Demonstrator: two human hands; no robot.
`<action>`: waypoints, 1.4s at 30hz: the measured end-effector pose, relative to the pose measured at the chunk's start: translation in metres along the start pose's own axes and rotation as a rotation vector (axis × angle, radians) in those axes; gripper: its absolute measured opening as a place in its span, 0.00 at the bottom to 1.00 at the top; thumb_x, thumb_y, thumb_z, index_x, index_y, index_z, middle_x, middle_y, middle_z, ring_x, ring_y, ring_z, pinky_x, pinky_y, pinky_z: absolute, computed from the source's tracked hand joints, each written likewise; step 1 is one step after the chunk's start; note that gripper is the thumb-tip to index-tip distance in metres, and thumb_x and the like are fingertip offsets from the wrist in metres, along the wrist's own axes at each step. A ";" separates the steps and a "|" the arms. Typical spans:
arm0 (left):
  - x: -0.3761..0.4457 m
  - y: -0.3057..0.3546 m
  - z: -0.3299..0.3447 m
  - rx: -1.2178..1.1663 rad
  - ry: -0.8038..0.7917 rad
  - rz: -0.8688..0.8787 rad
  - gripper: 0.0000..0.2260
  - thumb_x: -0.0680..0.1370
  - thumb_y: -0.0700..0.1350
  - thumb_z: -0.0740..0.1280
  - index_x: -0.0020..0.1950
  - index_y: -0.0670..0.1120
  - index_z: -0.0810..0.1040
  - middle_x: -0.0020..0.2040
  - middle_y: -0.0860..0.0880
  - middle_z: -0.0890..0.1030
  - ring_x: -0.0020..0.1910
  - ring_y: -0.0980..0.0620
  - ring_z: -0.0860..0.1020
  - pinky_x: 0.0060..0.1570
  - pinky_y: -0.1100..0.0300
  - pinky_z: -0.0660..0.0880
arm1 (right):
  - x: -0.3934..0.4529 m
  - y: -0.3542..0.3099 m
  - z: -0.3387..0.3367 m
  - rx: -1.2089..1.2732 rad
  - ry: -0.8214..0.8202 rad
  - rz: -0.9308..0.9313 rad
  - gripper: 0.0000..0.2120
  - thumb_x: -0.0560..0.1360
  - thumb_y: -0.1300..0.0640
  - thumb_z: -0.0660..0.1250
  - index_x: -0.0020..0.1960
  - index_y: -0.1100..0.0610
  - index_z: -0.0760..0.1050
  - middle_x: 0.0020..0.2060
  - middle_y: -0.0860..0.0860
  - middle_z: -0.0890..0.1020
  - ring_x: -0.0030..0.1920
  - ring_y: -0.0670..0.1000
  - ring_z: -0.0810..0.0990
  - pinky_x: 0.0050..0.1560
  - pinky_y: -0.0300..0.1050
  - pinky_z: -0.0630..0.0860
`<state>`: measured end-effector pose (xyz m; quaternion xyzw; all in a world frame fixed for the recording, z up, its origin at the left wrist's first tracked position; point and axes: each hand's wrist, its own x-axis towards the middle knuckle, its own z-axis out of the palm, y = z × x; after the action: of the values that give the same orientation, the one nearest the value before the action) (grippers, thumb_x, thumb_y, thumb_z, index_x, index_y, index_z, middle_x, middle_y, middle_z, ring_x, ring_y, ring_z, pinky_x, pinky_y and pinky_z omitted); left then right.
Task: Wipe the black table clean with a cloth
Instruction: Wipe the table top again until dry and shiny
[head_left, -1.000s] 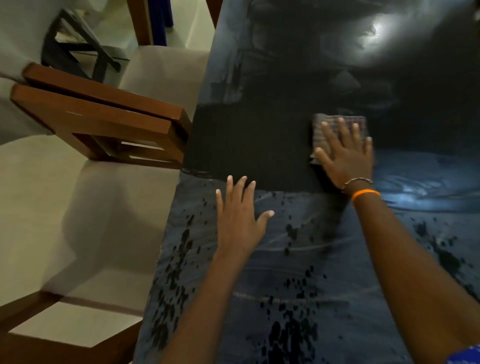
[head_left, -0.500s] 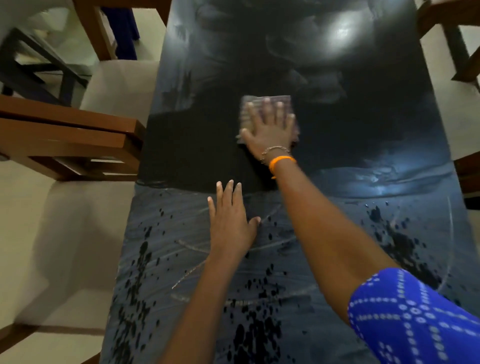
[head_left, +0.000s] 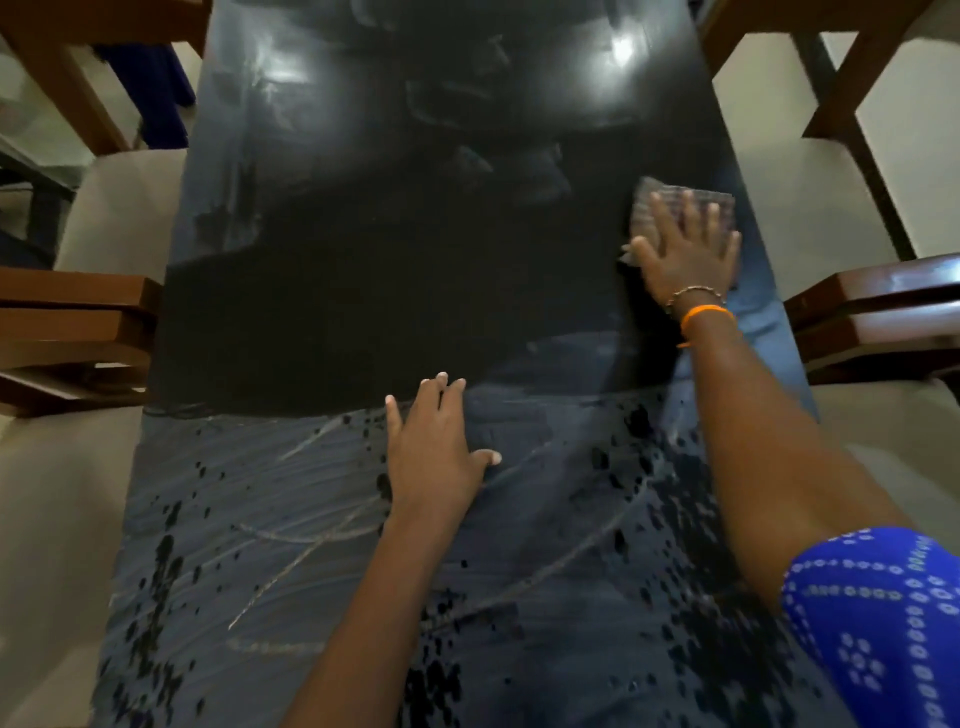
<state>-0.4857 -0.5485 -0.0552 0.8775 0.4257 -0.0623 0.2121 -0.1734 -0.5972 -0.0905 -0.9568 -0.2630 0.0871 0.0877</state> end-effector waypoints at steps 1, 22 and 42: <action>0.000 0.001 0.000 0.014 0.000 -0.001 0.38 0.70 0.55 0.71 0.74 0.48 0.57 0.75 0.50 0.58 0.75 0.53 0.56 0.74 0.48 0.41 | 0.002 0.019 -0.005 0.002 0.002 0.057 0.27 0.78 0.44 0.54 0.75 0.43 0.50 0.77 0.49 0.49 0.77 0.56 0.45 0.74 0.62 0.43; -0.025 0.019 0.006 0.018 -0.005 0.031 0.36 0.74 0.52 0.68 0.75 0.43 0.54 0.77 0.47 0.51 0.77 0.49 0.47 0.73 0.48 0.40 | -0.132 -0.091 0.045 -0.083 -0.119 -0.641 0.28 0.75 0.40 0.49 0.74 0.41 0.52 0.77 0.49 0.51 0.77 0.56 0.46 0.73 0.60 0.42; -0.046 0.043 0.028 -0.069 -0.073 0.063 0.49 0.70 0.54 0.72 0.76 0.45 0.40 0.78 0.48 0.43 0.77 0.50 0.42 0.73 0.50 0.41 | -0.130 0.054 0.011 0.008 0.088 -0.013 0.30 0.77 0.45 0.55 0.76 0.45 0.49 0.77 0.54 0.49 0.76 0.59 0.45 0.73 0.62 0.41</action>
<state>-0.4789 -0.6171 -0.0537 0.8797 0.3917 -0.0728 0.2596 -0.2596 -0.7089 -0.0971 -0.9576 -0.2650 0.0453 0.1036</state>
